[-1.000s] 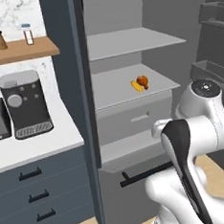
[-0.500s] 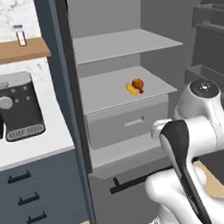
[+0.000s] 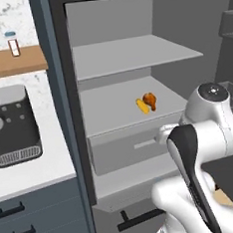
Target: Place one corn and one chicken drumstick in each tupperware on the nearby counter, to pack two identical lunches.
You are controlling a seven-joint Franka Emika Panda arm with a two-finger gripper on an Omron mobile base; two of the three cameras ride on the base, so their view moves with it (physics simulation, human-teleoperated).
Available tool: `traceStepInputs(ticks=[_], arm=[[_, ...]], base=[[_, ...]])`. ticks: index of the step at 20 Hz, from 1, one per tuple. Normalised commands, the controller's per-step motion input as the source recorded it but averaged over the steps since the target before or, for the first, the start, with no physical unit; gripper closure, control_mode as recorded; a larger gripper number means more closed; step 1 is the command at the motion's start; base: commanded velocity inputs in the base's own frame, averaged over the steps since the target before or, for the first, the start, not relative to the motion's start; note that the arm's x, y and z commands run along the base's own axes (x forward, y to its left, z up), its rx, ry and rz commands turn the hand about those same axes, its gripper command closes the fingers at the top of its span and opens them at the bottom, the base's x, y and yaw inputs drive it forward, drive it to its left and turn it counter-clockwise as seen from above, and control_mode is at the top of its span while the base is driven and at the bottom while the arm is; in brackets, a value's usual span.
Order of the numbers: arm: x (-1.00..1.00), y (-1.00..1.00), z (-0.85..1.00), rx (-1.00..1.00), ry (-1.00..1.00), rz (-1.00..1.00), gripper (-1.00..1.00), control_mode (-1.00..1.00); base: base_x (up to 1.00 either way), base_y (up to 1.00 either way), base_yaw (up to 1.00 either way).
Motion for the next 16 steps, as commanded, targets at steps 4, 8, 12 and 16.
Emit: traceStepInputs(ticks=[4,8,12,16], arm=[[0.00,0.00,0.00,0.00,0.00,0.00,-1.00,1.00],[0.16,-0.01,-0.15,0.00,-0.02,0.00,-1.00,-1.00],[0.52,0.00,-0.31,0.00,-0.13,0.00,-1.00,-1.00],[0.52,-0.01,-0.14,-0.01,-0.24,0.00,-1.00,-1.00]], base=[[0.16,-0.08,-0.04],[0.08,-0.05,-0.01],[0.00,0.00,0.00],[0.00,0.00,0.00]])
